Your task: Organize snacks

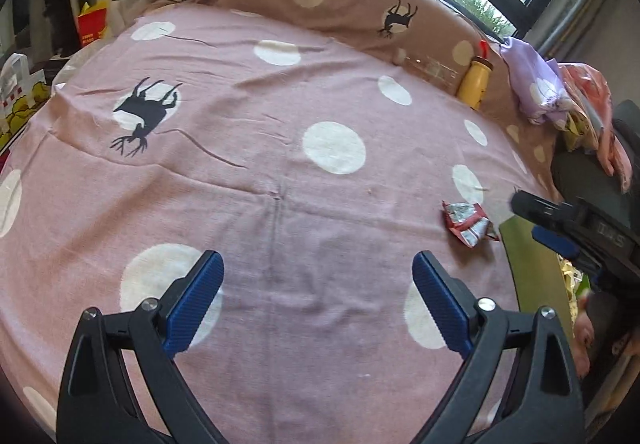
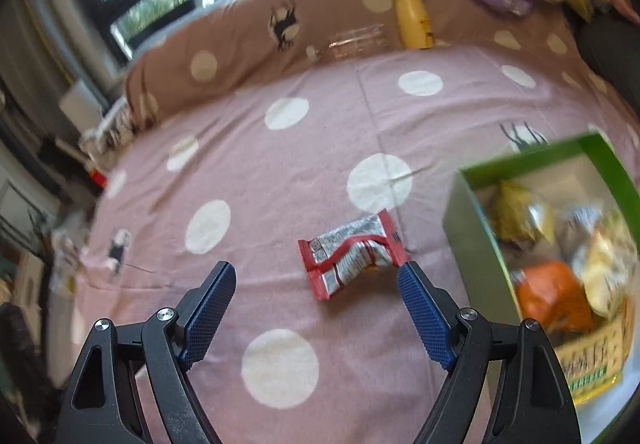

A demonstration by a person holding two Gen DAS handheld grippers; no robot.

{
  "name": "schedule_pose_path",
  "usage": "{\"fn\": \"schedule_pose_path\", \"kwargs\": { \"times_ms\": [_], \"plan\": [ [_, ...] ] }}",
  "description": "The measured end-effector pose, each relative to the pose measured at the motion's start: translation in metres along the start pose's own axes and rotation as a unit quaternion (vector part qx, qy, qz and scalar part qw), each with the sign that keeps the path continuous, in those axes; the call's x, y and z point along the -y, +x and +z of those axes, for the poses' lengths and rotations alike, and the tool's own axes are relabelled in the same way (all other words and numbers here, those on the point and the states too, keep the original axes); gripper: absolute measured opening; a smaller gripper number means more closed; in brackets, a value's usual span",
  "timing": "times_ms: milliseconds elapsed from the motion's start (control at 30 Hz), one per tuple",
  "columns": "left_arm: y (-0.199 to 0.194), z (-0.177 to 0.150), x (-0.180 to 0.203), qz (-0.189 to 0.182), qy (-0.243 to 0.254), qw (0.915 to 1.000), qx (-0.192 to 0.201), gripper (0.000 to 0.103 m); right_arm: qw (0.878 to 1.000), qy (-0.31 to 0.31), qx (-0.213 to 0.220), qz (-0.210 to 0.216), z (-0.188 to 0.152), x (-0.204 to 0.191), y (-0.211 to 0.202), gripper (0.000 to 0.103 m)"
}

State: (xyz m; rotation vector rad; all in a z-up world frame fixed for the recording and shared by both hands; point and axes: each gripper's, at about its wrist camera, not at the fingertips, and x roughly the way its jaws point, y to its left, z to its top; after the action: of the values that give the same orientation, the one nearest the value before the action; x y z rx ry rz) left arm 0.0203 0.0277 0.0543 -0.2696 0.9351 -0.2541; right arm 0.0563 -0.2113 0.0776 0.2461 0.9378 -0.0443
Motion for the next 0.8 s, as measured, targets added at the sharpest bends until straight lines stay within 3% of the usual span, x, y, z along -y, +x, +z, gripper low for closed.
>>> {"fn": "schedule_pose_path", "kwargs": {
  "times_ms": [133,367,567,633,800],
  "plan": [
    [0.004,0.002,-0.005,-0.009,-0.007,0.9999,-0.008,0.096,0.995,-0.064,-0.059,-0.047,0.012,-0.011,0.046,0.084],
    [0.006,0.002,-0.006,-0.007,-0.010,0.9999,-0.012,0.096,0.990,-0.066,-0.090,-0.090,0.003,0.008,0.083,0.084],
    [0.008,0.000,-0.003,0.000,0.002,0.9999,-0.015,0.096,0.993,-0.063,-0.074,-0.072,-0.002,0.016,0.078,0.081],
    [0.008,-0.001,-0.003,0.001,0.001,0.9999,-0.016,0.096,0.993,-0.067,-0.068,-0.070,-0.005,0.017,0.074,0.064],
    [0.008,0.000,-0.005,0.006,-0.002,0.9999,-0.015,0.096,0.996,-0.049,-0.074,-0.005,-0.013,0.011,0.062,0.061]
  ]
}}
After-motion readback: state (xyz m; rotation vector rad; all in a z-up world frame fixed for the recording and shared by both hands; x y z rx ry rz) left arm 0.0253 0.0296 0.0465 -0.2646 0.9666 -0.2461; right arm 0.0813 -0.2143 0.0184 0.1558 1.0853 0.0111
